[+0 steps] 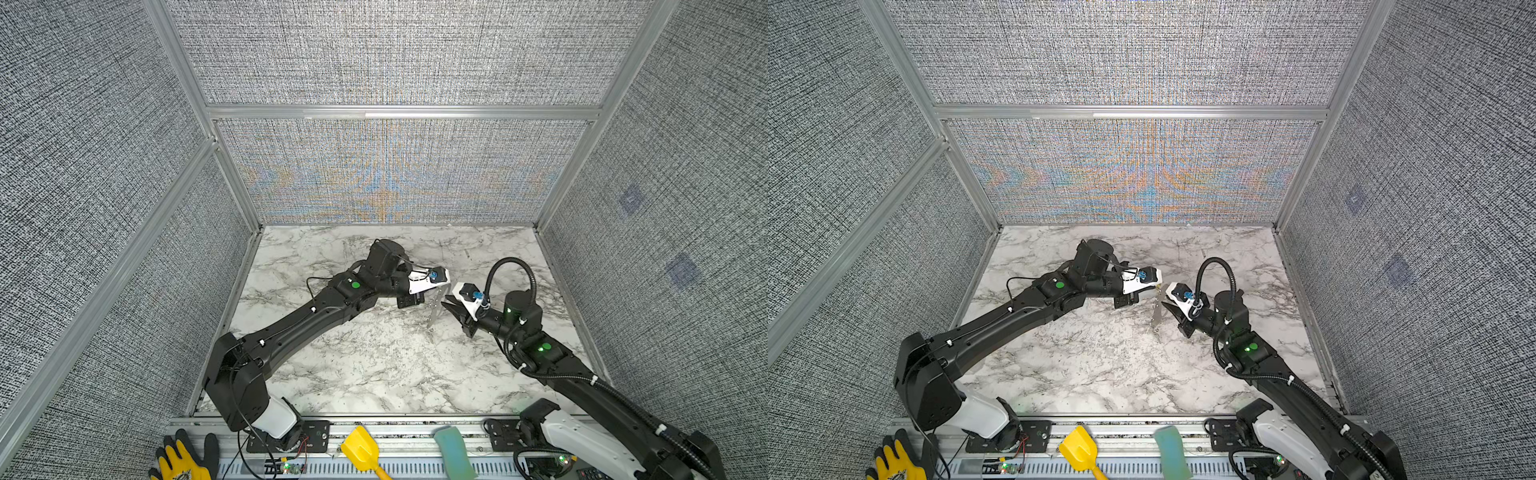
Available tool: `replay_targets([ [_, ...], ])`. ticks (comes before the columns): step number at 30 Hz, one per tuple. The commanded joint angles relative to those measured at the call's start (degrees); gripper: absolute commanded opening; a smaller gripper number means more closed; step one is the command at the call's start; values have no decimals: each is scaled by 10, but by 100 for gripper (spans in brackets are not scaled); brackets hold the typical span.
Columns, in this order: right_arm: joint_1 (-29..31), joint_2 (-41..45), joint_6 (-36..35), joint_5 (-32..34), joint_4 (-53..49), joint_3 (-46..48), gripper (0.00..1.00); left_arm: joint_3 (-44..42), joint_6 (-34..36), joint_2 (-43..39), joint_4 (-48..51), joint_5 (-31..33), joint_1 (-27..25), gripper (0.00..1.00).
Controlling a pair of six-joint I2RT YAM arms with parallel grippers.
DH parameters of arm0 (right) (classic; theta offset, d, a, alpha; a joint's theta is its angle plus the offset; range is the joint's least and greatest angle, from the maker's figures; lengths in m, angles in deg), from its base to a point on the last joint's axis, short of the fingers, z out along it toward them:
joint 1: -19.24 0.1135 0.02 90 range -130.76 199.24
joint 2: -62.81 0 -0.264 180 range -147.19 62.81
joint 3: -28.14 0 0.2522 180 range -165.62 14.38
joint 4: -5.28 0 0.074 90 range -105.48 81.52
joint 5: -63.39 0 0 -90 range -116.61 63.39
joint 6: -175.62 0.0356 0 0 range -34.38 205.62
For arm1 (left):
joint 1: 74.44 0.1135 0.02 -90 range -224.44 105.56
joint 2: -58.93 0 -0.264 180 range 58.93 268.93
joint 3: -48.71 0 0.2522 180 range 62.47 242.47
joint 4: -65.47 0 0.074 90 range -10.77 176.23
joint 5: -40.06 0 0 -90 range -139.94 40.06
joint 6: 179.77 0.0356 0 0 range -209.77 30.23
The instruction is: Remove the keys from the keyring
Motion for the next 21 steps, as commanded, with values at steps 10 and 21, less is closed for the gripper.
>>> replay_targets([
  [10,3,-11,8,-14,65,-10,16,1,-11,-7,-21,-10,0,0],
  [21,4,-27,20,-12,99,-14,7,1,-10,-8,-19,-13,-1,0],
])
